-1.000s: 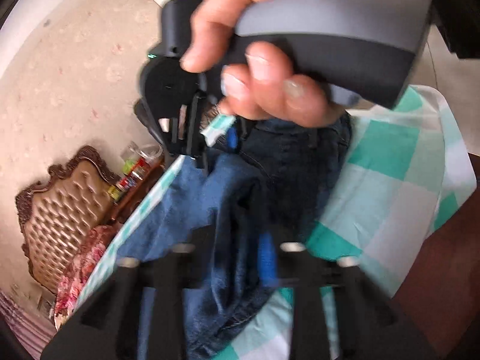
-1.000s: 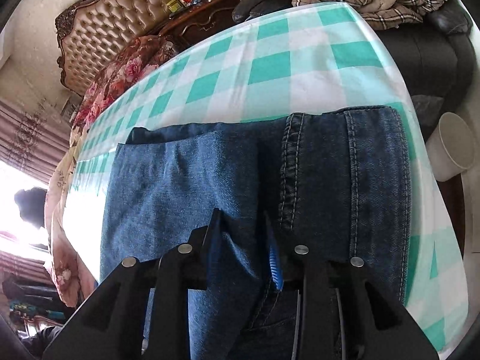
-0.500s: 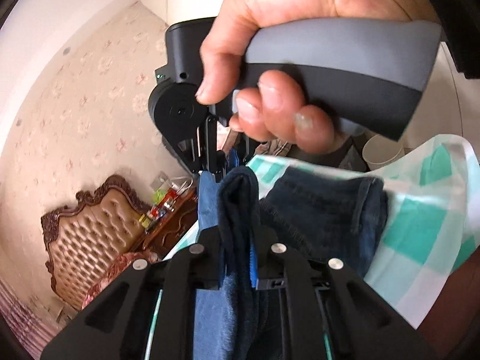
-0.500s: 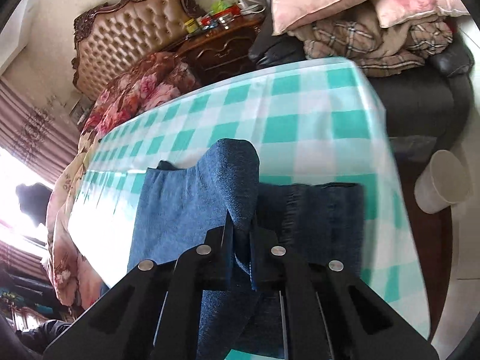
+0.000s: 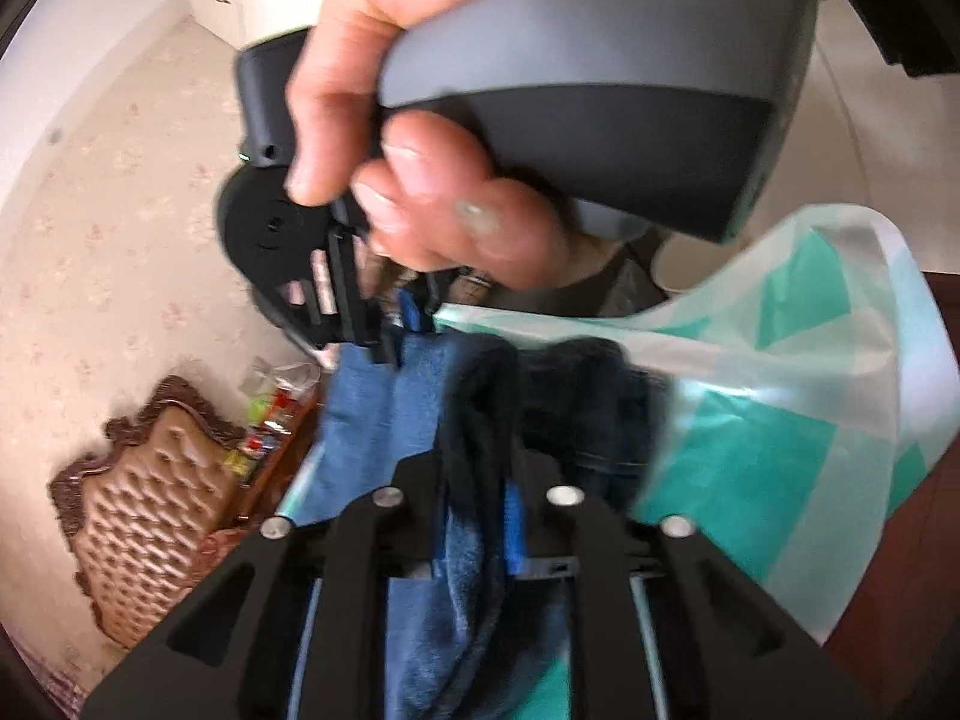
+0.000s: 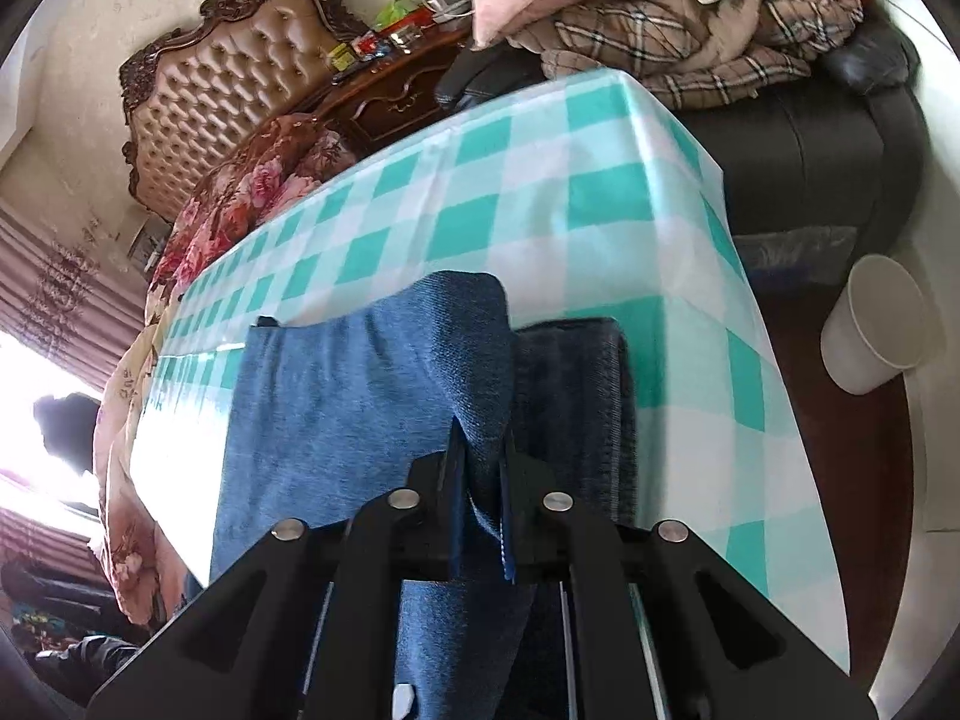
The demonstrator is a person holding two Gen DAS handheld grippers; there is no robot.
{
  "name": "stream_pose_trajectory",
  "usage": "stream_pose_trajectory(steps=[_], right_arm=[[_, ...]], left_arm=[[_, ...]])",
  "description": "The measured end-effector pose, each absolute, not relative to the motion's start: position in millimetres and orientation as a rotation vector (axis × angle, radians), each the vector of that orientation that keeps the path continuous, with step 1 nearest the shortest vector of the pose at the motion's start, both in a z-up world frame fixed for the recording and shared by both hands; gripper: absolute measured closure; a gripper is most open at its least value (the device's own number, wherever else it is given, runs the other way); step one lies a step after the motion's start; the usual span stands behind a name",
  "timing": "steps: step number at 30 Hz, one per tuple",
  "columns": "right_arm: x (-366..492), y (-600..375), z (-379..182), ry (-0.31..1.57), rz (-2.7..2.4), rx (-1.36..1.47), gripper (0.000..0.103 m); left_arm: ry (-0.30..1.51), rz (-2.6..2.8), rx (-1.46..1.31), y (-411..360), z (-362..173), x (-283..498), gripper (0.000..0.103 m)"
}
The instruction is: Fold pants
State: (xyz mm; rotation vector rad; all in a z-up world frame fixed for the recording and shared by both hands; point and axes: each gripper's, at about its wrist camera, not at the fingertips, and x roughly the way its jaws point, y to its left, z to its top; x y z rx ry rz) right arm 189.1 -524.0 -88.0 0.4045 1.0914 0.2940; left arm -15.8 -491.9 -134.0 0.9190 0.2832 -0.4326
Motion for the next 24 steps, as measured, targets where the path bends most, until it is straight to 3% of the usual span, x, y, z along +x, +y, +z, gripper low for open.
stream_pose_trajectory(steps=[2,5,7,9,11,12,14,18,24], right_arm=[[186.7,-527.7,-93.2,1.084,0.275,0.403,0.087],[180.7,-531.2,-91.2,1.041,0.225,0.386,0.078],[174.4,-534.2,-85.6,0.993,0.172,0.38,0.071],[168.8,-537.5,-80.2,0.943,0.13,0.383,0.071],[160.8,-544.0,-73.1,0.9,0.048,0.383,0.07],[153.7,-548.0,-67.7,0.877,0.001,0.373,0.069],[136.2,-548.7,-56.8,0.833,-0.069,0.337,0.069],[97.2,-521.1,-42.7,0.779,-0.103,0.238,0.069],[84.1,-473.9,-72.1,0.823,-0.132,0.113,0.069]], left_arm=[[0.3,-0.457,0.912,-493.9,-141.2,-13.5,0.077],[0.296,-0.453,0.863,-487.0,-136.2,-9.4,0.062],[0.287,-0.479,0.8,-475.6,-125.3,-8.5,0.035],[0.257,-0.515,0.728,-460.9,-109.5,-13.5,0.022],[0.258,-0.546,0.67,-443.5,-94.6,-19.1,0.022],[0.265,-0.561,0.616,-429.6,-83.9,-20.0,0.023],[0.323,-0.581,0.461,-399.0,-58.3,-8.0,0.034],[0.523,-0.575,0.156,-348.0,-27.9,72.9,0.072],[0.744,-0.756,0.116,-374.4,-34.6,186.5,0.083]])
